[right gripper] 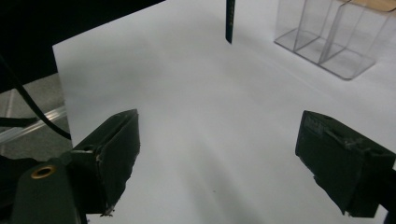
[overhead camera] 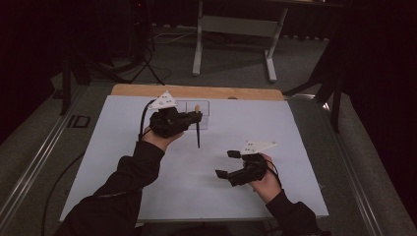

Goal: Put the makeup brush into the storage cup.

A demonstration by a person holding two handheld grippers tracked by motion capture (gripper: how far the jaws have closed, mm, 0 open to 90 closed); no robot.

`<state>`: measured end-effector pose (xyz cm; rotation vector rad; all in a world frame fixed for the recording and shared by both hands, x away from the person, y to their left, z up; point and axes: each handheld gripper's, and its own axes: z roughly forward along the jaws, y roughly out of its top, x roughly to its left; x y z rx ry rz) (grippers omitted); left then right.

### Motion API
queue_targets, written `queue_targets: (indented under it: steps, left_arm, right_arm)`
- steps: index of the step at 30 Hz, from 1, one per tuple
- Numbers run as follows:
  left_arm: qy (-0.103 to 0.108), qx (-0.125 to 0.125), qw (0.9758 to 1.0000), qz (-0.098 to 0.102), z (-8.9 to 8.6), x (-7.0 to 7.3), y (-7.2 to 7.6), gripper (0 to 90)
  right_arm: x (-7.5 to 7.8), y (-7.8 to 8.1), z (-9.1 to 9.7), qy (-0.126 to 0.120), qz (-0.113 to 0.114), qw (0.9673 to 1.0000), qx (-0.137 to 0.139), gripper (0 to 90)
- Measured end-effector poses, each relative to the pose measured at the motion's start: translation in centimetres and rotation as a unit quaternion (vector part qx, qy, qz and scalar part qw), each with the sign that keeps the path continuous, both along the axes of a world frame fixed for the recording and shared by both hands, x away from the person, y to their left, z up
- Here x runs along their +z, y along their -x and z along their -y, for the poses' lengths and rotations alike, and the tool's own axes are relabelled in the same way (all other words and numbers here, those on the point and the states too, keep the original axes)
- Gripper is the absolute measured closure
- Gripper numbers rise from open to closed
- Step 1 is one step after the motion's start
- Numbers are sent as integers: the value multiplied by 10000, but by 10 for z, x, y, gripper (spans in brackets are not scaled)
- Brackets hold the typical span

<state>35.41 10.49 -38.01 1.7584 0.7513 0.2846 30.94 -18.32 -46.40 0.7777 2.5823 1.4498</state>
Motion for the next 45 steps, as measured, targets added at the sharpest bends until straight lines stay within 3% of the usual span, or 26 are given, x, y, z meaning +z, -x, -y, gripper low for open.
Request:
queue_targets:
  steps: [10, 15, 16, 17, 21, 27, 30, 33, 40, 45]
  left_arm:
    - [-173, 211, 9995, 162, -5, 14, -15, 842]
    - [-195, 358, 9989, 225, -7, 19, -26, 842]
    - [-195, 358, 9989, 225, -7, 19, -26, 842]
    - [-206, 426, 9986, 227, -6, 18, -30, 842]
    - [-246, 499, 9981, 247, -4, 16, -38, 842]
    - [-332, 649, 9969, 300, -2, 18, -49, 842]
    - [-366, 801, 9955, 356, -1, 19, -57, 842]
    - [-433, 884, 9944, 375, 1, 20, -64, 842]
    - [-417, 992, 9931, 457, 1, 19, -80, 842]
    - [-439, 1226, 9902, 511, 1, 16, -93, 841]
  right_arm:
    - [2, 2, 9, 101, 128, 9998, -71, 135]
    - [-4, 1, 9, 547, 109, 9983, -191, 124]
    - [-4, 1, 9, 547, 109, 9983, -191, 124]
    - [-6, 1, 8, 739, 9, 9970, -246, 105]
    - [-10, -1, 5, 1027, -40, 9941, -346, 105]
    - [-11, -1, 4, 1252, -26, 9914, -392, 103]
    - [-9, -3, 7, 1371, -180, 9887, -580, 100]
    - [-6, -3, 9, 1505, -92, 9863, -673, 101]
    - [-1, -4, 16, 1532, -41, 9855, -728, 101]
    - [3, -4, 23, 1555, 40, 9843, -840, 100]
